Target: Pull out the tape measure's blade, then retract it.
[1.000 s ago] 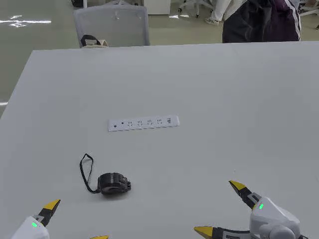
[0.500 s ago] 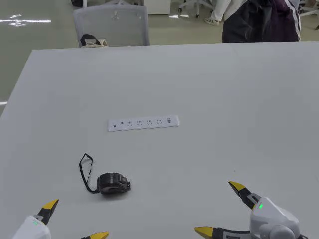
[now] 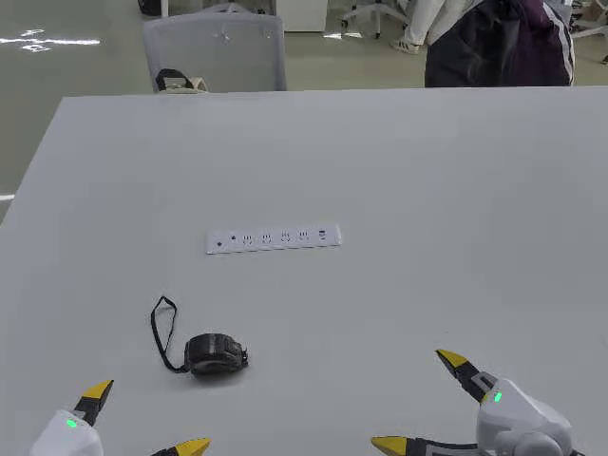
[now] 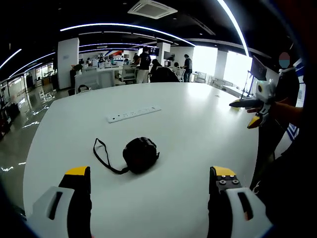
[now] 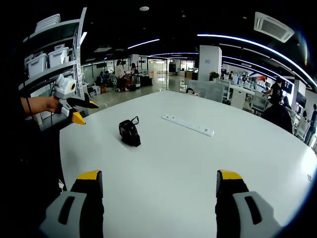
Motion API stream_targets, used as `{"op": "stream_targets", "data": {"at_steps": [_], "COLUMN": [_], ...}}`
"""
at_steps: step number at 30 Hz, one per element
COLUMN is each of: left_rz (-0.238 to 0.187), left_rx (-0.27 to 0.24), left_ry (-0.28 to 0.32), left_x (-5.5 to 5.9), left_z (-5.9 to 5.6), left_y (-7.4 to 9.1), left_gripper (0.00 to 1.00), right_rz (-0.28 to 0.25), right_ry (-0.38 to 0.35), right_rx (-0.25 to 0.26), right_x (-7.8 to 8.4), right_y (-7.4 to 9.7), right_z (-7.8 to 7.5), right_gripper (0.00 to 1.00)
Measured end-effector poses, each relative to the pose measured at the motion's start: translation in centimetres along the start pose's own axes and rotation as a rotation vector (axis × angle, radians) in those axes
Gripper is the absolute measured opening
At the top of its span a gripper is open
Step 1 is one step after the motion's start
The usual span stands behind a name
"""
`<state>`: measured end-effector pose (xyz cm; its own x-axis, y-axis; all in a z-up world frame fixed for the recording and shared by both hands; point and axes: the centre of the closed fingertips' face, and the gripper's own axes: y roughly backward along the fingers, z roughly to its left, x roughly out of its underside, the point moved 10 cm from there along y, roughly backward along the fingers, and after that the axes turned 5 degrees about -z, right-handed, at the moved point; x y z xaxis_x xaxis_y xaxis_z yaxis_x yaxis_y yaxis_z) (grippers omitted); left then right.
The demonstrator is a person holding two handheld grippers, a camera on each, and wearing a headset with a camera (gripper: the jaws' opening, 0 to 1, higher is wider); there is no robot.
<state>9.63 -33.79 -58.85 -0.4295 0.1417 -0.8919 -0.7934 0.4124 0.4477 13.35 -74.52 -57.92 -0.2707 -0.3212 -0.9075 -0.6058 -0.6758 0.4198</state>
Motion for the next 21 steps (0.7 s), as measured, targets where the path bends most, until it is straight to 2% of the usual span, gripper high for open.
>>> {"op": "stream_targets", "data": {"at_steps": [10, 17, 21], "left_rz": [0.004, 0.017, 0.019], "left_rx": [-0.012, 0.019, 0.039], "left_ry": [-0.001, -0.037, -0.054], "left_x": [-0.5, -0.6, -1.2], "left_z": [-0.2, -0.1, -0.2], "left_y": [-1.1, -1.9, -2.3], "left_gripper": [0.99, 0.98, 0.96], "right_rz": [0.004, 0.019, 0.018], "right_ry": [0.006, 0.018, 0.025], "right_rx": [-0.028, -0.07, -0.094], "right_x": [0.0, -0.1, -0.2], "right_y": [-0.5, -1.1, -1.5], "right_z": [-0.5, -1.1, -1.5], "right_gripper": [0.96, 0.95, 0.94]}}
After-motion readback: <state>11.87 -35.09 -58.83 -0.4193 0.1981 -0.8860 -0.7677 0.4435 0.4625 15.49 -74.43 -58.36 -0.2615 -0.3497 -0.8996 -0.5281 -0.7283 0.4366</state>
